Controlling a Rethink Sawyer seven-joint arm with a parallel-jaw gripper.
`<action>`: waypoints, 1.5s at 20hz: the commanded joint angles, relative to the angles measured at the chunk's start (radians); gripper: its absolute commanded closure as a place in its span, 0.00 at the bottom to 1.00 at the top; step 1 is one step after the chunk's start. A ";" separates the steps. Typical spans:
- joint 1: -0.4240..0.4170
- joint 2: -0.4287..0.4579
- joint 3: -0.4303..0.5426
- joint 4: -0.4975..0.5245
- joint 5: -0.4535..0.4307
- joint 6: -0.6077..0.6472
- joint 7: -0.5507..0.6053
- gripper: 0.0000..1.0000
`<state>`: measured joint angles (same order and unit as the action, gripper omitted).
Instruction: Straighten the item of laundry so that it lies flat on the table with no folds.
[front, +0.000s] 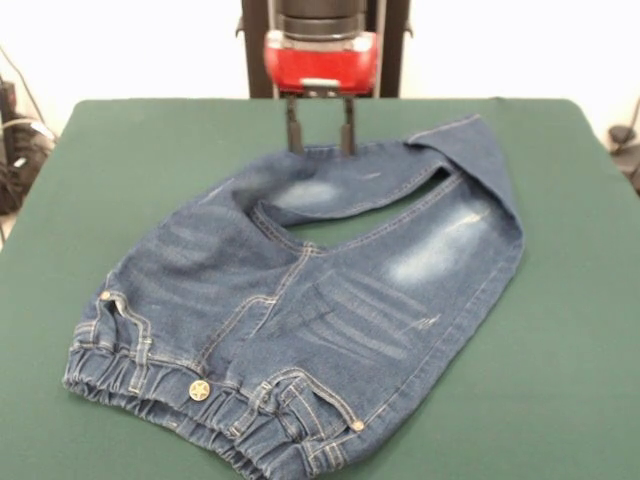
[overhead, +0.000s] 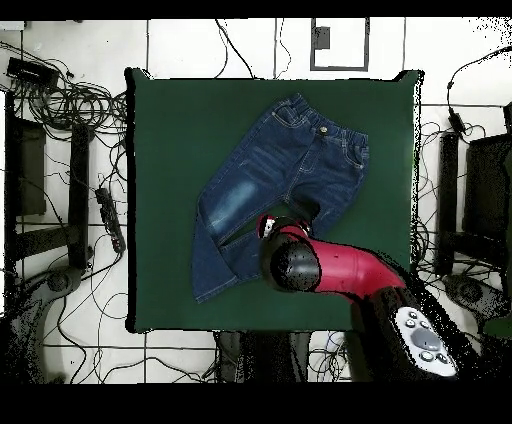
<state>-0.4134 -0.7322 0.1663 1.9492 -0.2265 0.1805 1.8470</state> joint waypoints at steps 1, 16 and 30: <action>0.083 0.074 -0.020 0.096 0.082 -0.074 0.315 0.00; 0.258 0.184 -0.060 0.078 0.258 -0.243 0.414 0.00; 0.324 0.335 -0.127 0.011 0.310 -0.419 0.395 0.00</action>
<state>-0.1057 -0.4552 0.0419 1.9701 0.0256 -0.1877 2.0146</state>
